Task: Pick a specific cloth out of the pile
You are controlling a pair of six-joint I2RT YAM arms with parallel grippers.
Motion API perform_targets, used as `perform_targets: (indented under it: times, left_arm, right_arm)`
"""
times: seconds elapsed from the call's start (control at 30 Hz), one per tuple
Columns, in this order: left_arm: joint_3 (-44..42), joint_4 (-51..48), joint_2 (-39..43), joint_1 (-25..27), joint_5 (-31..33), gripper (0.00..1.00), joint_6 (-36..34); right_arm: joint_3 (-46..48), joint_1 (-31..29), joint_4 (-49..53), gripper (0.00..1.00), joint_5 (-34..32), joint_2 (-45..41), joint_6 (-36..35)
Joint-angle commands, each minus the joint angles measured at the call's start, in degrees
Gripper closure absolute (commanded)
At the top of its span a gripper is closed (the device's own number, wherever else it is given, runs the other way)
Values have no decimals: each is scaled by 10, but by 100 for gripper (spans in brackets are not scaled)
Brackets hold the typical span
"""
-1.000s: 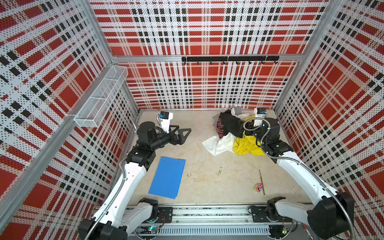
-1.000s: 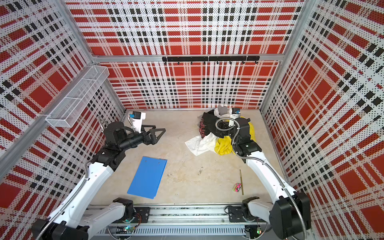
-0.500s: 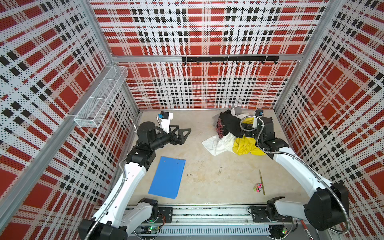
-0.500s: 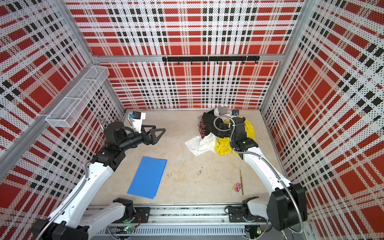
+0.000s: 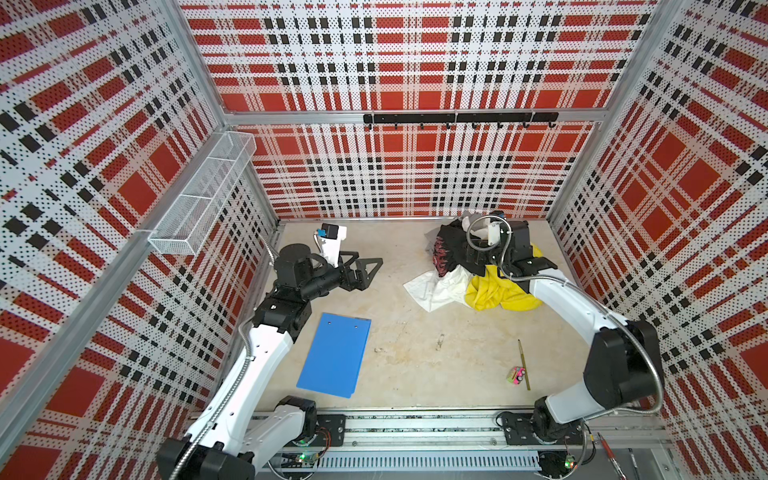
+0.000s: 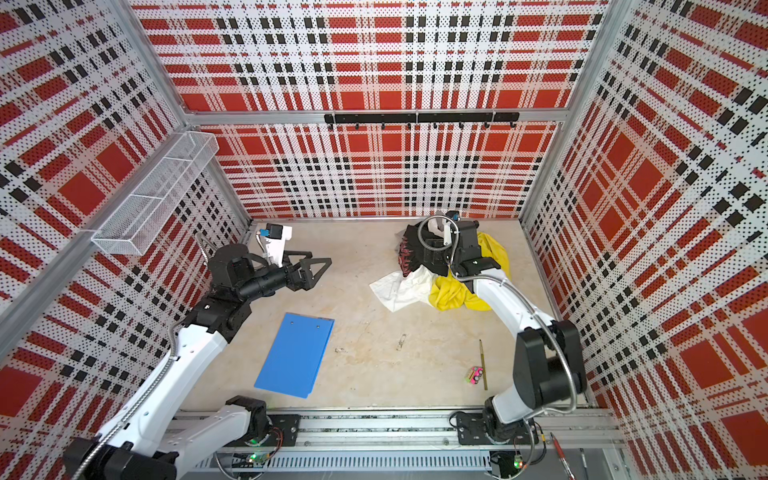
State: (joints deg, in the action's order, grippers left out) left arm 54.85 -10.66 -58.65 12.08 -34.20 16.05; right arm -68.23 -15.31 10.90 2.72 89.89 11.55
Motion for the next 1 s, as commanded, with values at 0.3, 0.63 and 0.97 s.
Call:
perform_targets:
  times: [0.3,0.63,0.97]
  left_arm:
    - [-5,19,6,1,-7,1,-5]
    - [-5,19,8,0,-8,1,-5]
    - [-6,19,12,1,-6,1,-5]
  right_arm:
    - [-60,-63,41,10,-118,77,-38]
    - [-89,-97,49,70,-195,97,-58]
    - [-97,-111,34,100,-240,20,-72]
